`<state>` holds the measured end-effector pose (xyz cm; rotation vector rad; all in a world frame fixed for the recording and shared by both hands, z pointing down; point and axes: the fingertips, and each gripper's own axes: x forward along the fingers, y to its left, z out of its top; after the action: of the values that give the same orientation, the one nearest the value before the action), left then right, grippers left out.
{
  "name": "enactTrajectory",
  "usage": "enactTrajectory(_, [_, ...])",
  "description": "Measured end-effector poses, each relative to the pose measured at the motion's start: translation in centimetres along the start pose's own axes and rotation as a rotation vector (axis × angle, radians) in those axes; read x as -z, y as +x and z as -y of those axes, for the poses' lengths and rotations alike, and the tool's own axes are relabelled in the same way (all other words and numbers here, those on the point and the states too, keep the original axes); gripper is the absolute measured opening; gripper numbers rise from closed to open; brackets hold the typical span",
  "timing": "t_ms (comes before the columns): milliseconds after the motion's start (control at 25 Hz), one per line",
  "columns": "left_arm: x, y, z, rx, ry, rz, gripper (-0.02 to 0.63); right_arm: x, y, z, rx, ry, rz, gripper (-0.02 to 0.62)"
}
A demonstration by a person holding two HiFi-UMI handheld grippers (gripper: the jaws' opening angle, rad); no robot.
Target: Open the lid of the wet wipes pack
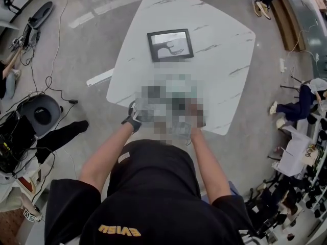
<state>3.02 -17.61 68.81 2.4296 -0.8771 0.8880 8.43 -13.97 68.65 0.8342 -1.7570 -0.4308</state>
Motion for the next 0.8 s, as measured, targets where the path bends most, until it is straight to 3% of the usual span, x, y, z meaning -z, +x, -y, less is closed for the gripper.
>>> enactTrajectory(400, [1.5,1.6,0.2,0.017,-0.033,-0.029,0.015,0.4,0.4,-1.0,-0.045,-0.018,-0.008,0.026])
enactTrajectory(640, [2.1,2.1,-1.4,0.029,-0.004,-0.030,0.015,-0.4,1.8,-1.1,-0.058,-0.001,-0.005,0.025])
enactTrajectory(800, [2.1,2.0,-0.2,0.025,0.004,-0.026,0.015,0.3,0.7,-1.0,-0.081,0.022,-0.010,0.025])
